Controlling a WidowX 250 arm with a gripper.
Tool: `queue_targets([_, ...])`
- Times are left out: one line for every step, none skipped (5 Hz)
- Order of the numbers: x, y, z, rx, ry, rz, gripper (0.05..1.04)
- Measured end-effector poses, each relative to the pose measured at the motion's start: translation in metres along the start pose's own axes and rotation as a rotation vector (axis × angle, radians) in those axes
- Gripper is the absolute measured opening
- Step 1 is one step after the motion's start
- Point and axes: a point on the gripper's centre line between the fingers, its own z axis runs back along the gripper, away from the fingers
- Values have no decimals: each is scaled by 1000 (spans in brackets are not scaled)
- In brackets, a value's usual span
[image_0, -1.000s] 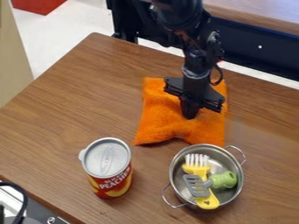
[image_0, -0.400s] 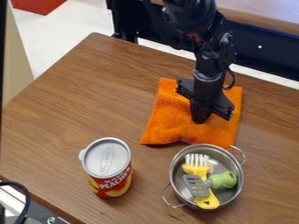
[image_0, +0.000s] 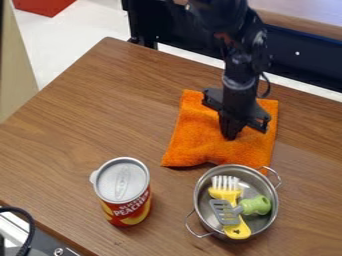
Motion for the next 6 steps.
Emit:
queue_targets([12,6,25,-7,-40,56,71])
queue_targets([19,10,50,-47,-44,94,204])
queue_targets([21,20,62,-37,-18,166,432])
queue_targets([14,37,60,24,2,325,724])
queue_targets([-1,56,79,30,-40,340,972])
queue_targets([-14,77,82,23,-31,324,997])
